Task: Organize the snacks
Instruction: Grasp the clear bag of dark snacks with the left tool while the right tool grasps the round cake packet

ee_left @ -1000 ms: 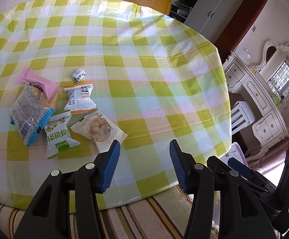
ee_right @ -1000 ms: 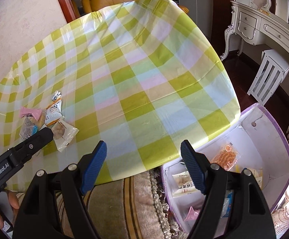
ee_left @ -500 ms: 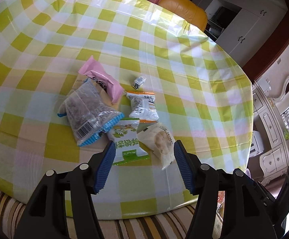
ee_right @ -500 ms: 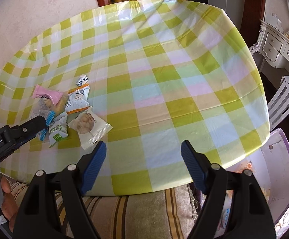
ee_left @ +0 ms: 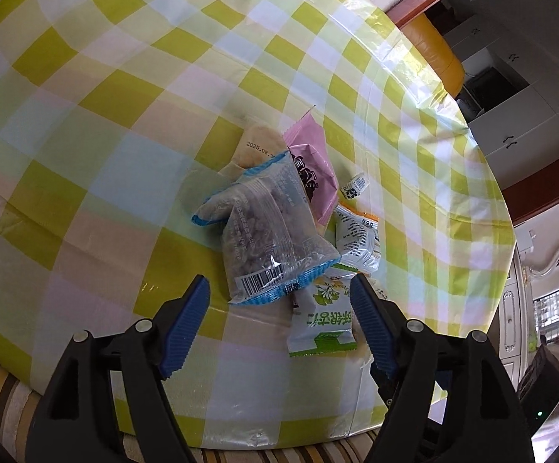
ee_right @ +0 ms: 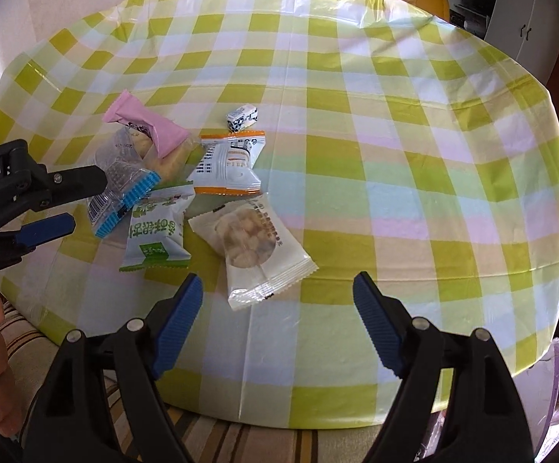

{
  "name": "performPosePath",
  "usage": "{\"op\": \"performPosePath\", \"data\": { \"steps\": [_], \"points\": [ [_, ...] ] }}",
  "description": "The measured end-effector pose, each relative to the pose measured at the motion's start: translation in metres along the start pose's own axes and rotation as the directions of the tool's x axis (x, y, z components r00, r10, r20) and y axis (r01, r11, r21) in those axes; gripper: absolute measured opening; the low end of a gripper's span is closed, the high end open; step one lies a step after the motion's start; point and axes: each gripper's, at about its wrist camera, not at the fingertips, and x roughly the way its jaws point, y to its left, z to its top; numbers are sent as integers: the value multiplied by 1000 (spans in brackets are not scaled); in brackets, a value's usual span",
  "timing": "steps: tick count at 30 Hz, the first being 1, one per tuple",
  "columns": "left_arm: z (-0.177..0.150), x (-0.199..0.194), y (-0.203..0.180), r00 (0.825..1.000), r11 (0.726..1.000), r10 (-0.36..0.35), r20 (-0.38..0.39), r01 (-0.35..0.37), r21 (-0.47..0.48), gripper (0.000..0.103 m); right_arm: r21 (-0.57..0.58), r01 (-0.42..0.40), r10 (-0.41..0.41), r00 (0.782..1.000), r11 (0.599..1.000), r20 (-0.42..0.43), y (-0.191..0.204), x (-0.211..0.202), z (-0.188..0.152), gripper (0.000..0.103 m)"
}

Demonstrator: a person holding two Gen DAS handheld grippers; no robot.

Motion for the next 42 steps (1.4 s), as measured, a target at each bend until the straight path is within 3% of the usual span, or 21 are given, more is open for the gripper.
{"op": "performPosePath", "data": {
  "steps": [5,15,21,23,28,42],
  "points": [
    [13,13,-1,1000,999,4,-8,-4,-39,73,-8,-22,22,1000,1000,-7,0,17,11,80],
    [20,31,-7,998,998,57,-17,-57,1,72,-38,-39,38,998,999,-42,4,40,23,80],
    [21,31,-10,997,997,73,0,-73,27,66,-43,-58,55,997,997,-54,5,46,26,79],
    [21,30,-12,996,996,84,8,-84,43,61,-40,-64,61,996,997,-58,5,48,26,63],
    [20,28,-14,995,993,93,28,-95,65,54,-57,-75,72,996,995,-52,9,46,24,52],
    [10,14,-9,994,992,83,75,-90,84,42,1,-28,28,1000,1000,-12,1,31,17,47]
  ]
}}
